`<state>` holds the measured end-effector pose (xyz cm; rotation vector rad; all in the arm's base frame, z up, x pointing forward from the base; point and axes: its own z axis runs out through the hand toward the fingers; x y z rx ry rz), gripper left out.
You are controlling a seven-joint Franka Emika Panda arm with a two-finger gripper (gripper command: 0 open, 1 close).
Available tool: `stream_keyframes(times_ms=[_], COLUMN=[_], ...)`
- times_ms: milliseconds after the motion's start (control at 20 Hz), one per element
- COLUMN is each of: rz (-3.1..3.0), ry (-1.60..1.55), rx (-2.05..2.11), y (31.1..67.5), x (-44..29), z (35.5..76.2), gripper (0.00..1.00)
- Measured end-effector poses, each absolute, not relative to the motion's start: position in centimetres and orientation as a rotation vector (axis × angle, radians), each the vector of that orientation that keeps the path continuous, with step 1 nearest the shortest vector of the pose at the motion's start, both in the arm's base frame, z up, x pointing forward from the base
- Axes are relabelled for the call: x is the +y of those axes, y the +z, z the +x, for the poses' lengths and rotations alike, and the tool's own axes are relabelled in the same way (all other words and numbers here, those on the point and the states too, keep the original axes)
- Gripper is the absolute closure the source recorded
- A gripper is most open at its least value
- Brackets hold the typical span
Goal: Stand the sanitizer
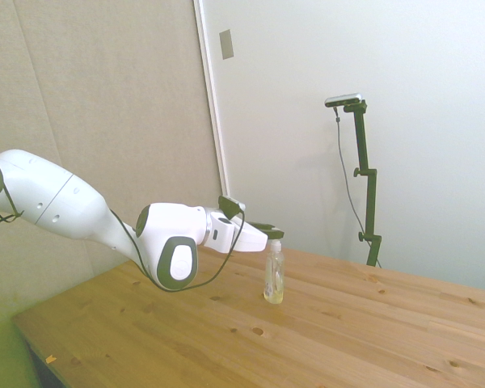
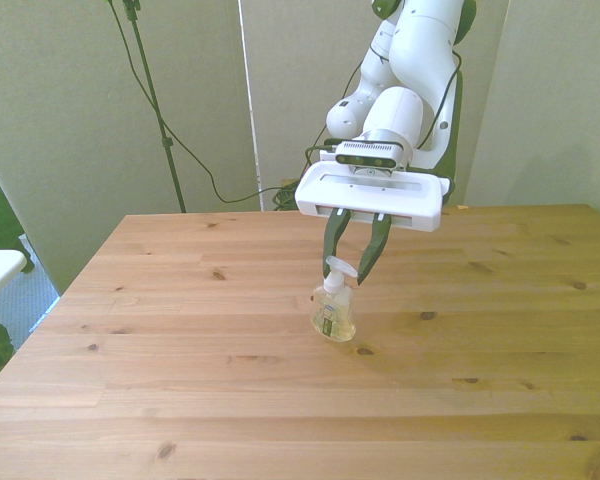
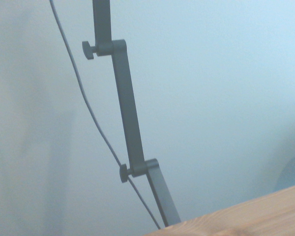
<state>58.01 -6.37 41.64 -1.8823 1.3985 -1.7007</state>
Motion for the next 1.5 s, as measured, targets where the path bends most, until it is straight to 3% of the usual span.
stream_keyframes(times_ms=[500, 550, 1500], rz=[-1.757, -1.741, -1.697], ry=[-1.784, -1.788, -1.762], rx=[1.354, 1.357, 1.344], y=[39.5, 39.3, 38.2], x=[-4.8, -4.9, -5.0], z=[56.2, 55.9, 54.2], gripper=[1.00, 0.00, 0.00])
